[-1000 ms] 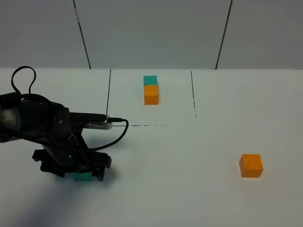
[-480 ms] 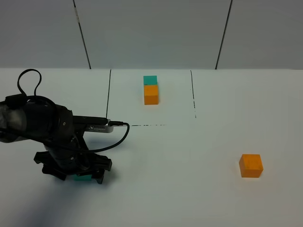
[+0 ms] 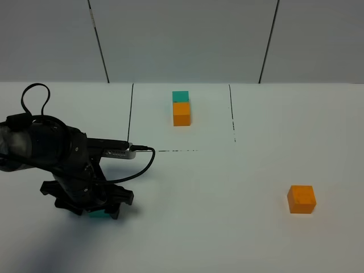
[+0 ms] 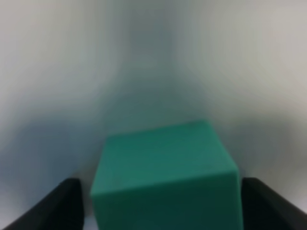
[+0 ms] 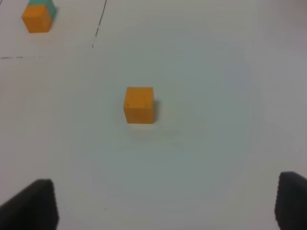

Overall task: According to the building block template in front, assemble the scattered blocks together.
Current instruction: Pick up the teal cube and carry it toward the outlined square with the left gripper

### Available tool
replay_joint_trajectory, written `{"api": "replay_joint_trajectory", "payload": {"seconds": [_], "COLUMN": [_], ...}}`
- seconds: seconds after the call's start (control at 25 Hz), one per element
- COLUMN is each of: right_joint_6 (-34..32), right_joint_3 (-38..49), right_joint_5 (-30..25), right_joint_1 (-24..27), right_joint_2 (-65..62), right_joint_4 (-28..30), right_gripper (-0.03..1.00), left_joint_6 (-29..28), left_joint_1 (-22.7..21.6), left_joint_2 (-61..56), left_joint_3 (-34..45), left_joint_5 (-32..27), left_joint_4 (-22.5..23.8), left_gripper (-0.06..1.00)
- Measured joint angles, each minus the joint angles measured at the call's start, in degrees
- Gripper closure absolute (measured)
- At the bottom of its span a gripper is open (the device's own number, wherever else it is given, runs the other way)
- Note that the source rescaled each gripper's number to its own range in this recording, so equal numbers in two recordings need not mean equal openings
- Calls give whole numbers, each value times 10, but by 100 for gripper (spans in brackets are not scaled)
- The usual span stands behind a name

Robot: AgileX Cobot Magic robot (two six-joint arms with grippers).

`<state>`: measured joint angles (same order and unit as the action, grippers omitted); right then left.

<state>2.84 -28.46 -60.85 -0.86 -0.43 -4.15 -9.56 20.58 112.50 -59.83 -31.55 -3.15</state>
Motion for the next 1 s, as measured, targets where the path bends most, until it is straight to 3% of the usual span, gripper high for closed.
{"api": "replay_joint_trajectory", "payload": {"seconds": [0.28,0.44,0.8,1.0], "right_joint_6": [0,0,0,0], "right_joint_3": [0,0,0,0], "right_joint_5": [0,0,0,0], "right_joint_1": [0,0,0,0], "right_joint_2": [0,0,0,0], "right_joint_4": [0,0,0,0], "right_gripper": [17,17,17,17], "left_joint_6": [1,1,-9,45], "left_joint_1": [0,0,0,0], "left_joint_2": [1,1,1,-9], "left_joint_3": [0,0,-3,-38], "left_joint_5": [5,6,-14,-94], "left_joint_4": [2,2,-2,20], "left_gripper": [70,92,94,94]}}
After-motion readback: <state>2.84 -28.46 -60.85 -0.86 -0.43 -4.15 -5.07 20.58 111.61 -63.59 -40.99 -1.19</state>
